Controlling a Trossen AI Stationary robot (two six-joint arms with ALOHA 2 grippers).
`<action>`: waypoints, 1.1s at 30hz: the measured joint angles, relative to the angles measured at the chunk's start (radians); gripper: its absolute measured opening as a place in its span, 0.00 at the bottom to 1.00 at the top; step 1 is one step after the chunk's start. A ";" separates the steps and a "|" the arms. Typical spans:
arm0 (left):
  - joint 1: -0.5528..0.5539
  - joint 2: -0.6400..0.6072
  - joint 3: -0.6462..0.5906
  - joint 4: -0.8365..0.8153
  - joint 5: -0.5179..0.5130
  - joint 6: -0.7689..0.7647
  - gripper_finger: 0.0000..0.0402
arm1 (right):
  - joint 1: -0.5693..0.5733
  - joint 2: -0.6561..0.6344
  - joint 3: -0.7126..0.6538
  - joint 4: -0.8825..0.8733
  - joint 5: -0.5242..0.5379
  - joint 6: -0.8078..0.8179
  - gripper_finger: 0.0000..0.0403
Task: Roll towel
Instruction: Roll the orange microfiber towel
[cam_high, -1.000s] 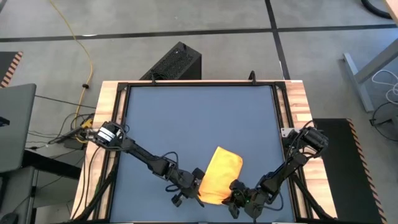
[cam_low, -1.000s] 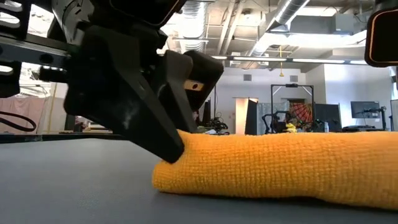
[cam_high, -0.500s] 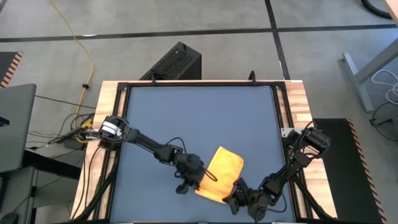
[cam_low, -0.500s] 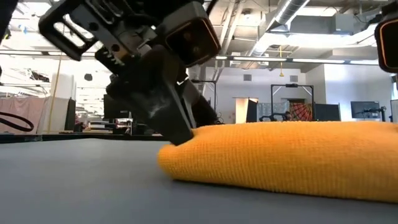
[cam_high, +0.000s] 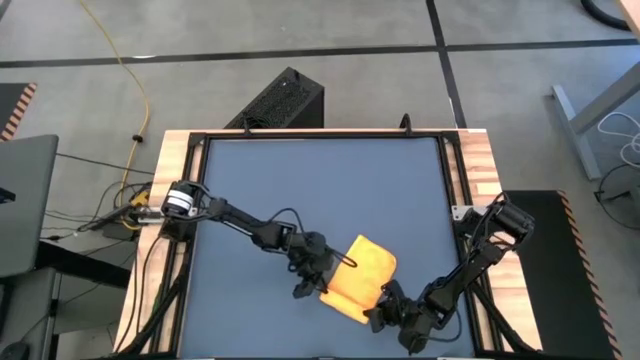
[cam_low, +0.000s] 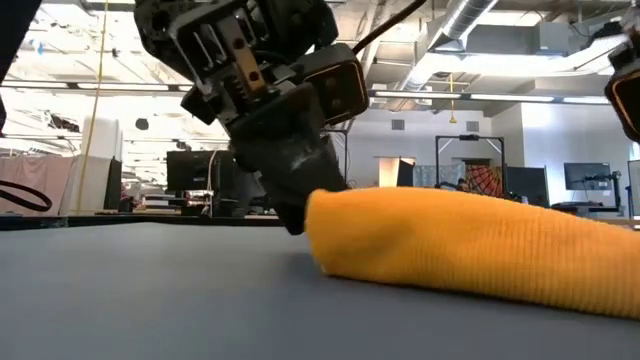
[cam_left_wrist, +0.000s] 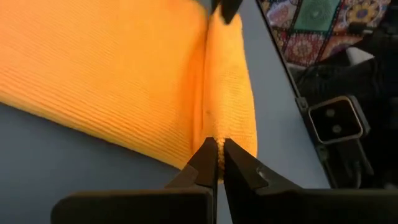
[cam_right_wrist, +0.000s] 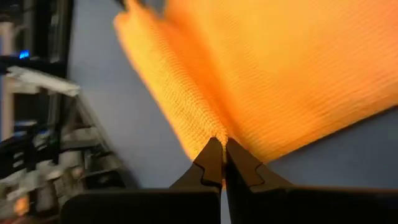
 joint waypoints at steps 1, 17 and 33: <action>0.005 0.000 0.000 0.000 0.000 0.008 0.00 | 0.000 -0.003 0.000 -0.024 0.000 0.016 0.05; 0.098 -0.025 0.000 -0.004 0.071 0.163 0.00 | -0.028 -0.005 0.000 -0.111 -0.032 0.035 0.05; 0.080 -0.034 -0.004 -0.139 0.025 0.180 0.18 | -0.045 -0.004 -0.002 -0.126 -0.075 0.000 0.05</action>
